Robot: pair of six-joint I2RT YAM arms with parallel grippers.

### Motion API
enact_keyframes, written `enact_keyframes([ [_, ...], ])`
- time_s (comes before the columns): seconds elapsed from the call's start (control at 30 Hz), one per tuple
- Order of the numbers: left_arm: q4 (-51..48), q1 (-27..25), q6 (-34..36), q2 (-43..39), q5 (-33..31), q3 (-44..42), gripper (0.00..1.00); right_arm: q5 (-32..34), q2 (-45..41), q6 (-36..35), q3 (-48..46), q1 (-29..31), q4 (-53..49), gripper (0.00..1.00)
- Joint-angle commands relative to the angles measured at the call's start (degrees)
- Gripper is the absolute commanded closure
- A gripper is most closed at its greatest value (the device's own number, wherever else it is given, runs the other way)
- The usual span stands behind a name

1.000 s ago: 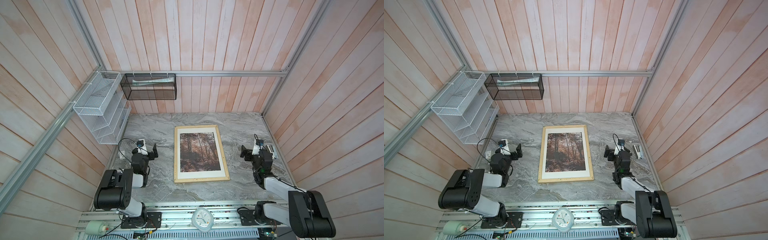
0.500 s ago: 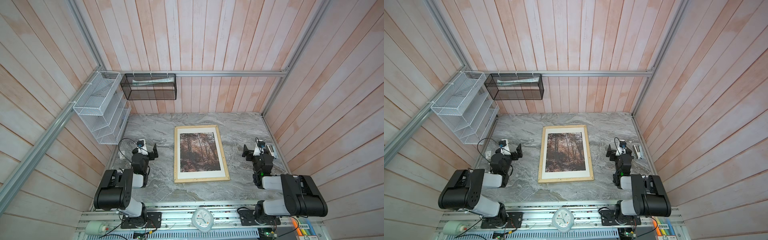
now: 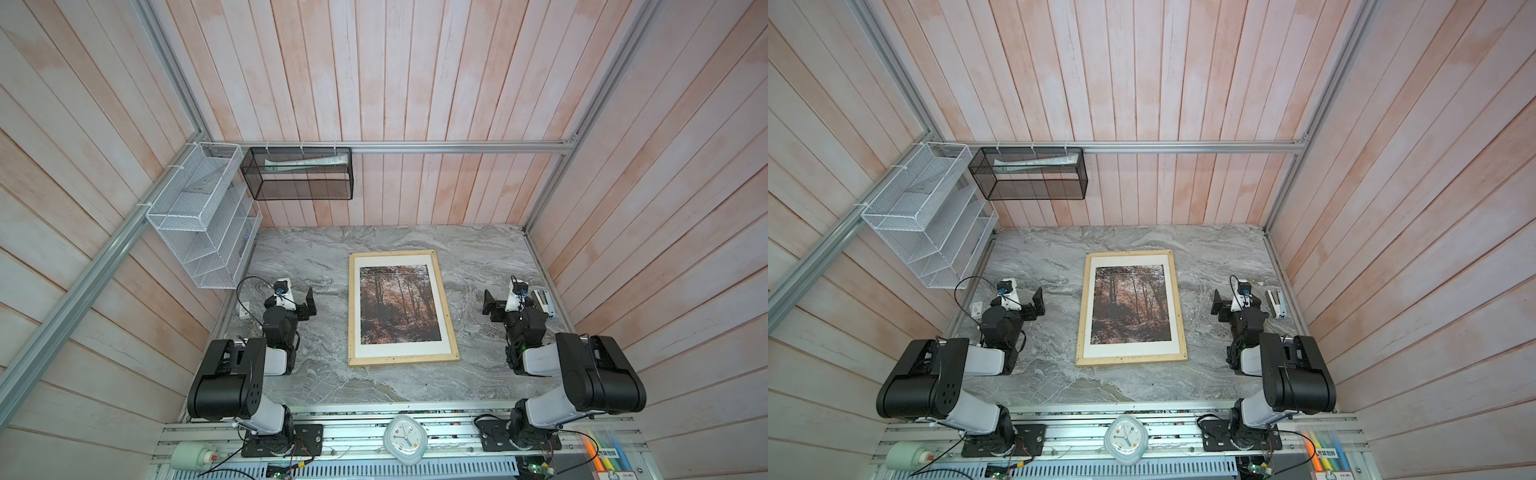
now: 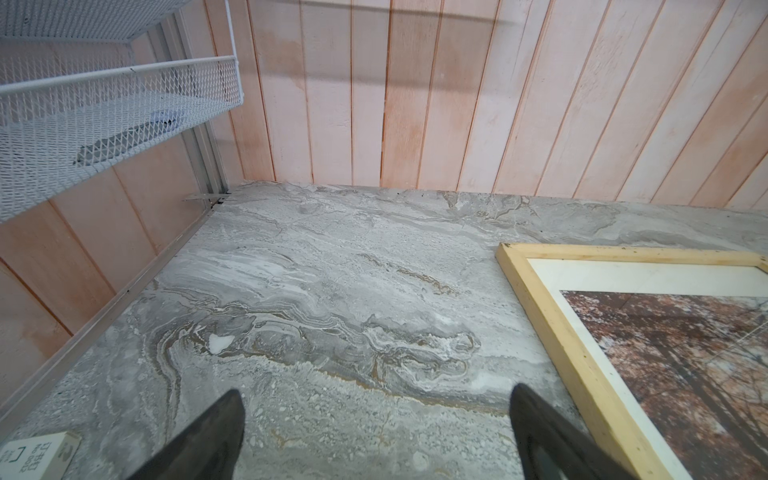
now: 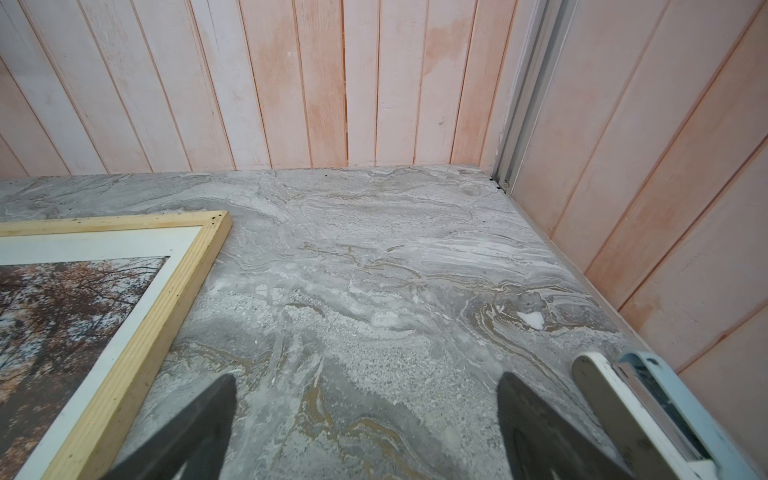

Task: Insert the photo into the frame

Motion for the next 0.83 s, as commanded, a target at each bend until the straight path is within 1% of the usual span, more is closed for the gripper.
enact_keyframes([
  [0.0, 0.1, -0.4, 0.9, 0.2, -0.5, 0.8, 0.00, -0.9, -0.7, 0.1, 0.9, -0.3, -0.4, 0.02],
  [0.23, 0.2, -0.9, 1.2, 0.2, -1.5, 0.8, 0.00, -0.9, -0.8, 0.0, 1.0, -0.3, -0.6, 0.02],
  [0.8, 0.3, -1.0, 1.2, 0.2, -1.6, 0.8, 0.00, -0.9, -0.8, 0.1, 1.0, -0.3, -0.5, 0.02],
])
